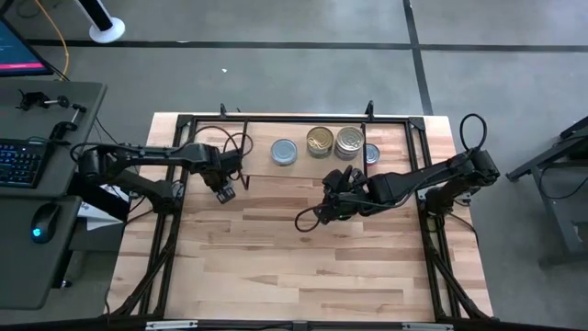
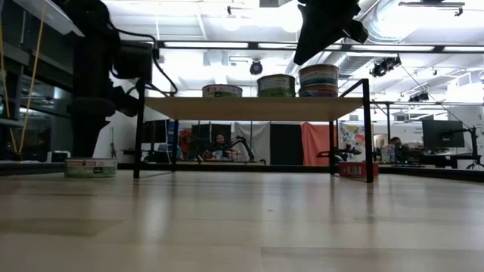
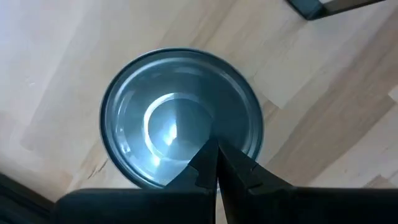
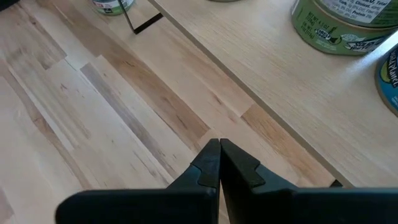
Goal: Stack canned seafood by type on shelf
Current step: Stack the green white tuna can on the other green white tuna can on the shelf
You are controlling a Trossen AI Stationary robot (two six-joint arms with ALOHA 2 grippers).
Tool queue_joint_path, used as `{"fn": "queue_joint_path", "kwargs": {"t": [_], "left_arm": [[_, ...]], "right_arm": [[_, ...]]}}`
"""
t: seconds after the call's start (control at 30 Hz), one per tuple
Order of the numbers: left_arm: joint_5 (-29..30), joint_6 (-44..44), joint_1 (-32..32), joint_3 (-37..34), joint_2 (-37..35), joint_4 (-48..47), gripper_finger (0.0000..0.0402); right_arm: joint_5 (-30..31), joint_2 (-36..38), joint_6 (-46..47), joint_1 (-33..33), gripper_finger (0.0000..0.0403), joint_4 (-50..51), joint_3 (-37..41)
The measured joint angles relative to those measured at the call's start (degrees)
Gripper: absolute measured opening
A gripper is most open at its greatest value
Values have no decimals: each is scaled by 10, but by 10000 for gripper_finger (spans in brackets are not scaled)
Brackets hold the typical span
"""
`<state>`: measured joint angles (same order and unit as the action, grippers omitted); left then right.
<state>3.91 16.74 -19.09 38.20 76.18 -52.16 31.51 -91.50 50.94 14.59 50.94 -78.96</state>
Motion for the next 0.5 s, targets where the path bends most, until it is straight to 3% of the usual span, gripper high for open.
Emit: {"fn": "queue_joint_path", "kwargs": {"t": [0.27,0.5], "left_arm": [[9,80,48,-17,-26,3,0],[-4,164,77,-16,-68,-65,0]], "right_arm": [[0,0,-7,-3,0,0,0],[0,0,-9,-6,0,-1,0]]}}
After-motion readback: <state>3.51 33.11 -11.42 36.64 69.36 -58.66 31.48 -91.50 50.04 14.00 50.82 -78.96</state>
